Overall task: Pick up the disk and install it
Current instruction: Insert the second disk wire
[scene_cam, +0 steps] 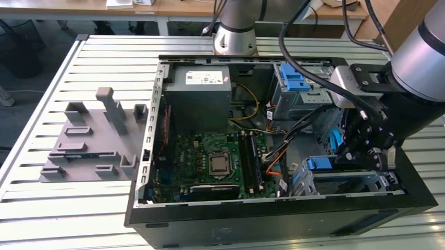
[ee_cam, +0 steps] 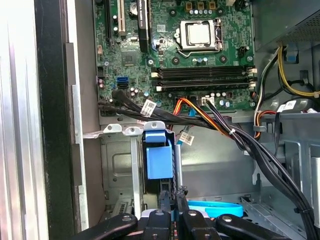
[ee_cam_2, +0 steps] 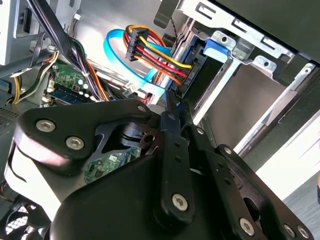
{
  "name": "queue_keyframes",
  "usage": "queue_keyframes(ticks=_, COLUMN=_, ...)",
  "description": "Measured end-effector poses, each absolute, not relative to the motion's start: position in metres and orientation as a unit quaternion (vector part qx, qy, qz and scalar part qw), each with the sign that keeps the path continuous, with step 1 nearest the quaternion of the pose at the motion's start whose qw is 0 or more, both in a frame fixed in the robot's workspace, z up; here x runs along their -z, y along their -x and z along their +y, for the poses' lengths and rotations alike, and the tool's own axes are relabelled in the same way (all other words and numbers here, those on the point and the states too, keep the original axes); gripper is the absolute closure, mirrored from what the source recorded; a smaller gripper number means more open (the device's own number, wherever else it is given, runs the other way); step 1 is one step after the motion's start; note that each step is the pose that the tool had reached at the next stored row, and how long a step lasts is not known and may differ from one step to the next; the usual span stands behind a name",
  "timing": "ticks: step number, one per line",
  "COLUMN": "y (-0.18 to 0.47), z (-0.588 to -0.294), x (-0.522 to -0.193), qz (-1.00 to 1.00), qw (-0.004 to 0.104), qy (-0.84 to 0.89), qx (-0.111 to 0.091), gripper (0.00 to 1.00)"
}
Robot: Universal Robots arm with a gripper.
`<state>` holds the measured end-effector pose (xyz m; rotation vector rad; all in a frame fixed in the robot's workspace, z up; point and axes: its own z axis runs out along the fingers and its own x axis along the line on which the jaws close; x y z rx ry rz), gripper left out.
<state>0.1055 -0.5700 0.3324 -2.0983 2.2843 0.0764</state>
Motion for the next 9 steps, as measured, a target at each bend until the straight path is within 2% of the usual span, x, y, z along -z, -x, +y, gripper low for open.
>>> queue_keyframes(ticks=9, y=-0.1059, z=-0.5701, x=-0.3299, qz=0.736, qw=0.019, qy=0.676, qx=-0.025, gripper=0.84)
